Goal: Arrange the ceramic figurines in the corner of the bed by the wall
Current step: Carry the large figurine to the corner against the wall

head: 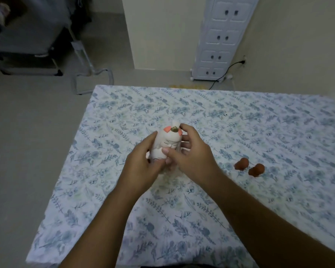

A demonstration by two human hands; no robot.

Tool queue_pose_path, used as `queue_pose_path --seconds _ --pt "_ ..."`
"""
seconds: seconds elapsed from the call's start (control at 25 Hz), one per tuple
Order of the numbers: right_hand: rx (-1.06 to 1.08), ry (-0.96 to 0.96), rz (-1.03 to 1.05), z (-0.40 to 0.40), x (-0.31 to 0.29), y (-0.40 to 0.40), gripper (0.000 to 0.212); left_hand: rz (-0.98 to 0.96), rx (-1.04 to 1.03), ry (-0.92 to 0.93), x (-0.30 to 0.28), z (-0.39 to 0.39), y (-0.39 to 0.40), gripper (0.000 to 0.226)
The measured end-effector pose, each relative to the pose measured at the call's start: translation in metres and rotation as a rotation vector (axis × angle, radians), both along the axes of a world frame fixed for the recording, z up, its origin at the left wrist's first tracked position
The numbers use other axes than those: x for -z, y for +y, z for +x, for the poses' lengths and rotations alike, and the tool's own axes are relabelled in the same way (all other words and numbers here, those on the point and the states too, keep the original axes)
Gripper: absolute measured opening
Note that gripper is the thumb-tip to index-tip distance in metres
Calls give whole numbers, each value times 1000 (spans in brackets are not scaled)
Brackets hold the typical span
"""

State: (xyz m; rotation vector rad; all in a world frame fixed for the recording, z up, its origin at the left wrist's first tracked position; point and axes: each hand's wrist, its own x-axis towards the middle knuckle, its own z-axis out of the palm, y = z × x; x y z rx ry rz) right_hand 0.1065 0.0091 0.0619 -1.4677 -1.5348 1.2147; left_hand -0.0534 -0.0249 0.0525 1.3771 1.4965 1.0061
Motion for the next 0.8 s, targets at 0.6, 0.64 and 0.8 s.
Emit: queue_pose_path --seconds 0.6,0.64,0.8 --pt "663 8 202 318 -46 13 68 216 659 -17 -53 335 114 51" --pt "722 -1 193 349 -41 13 68 208 696 0 -50 367 117 54" --pt "879 -12 142 467 -10 13 53 74 749 -42 -9 490 144 64"
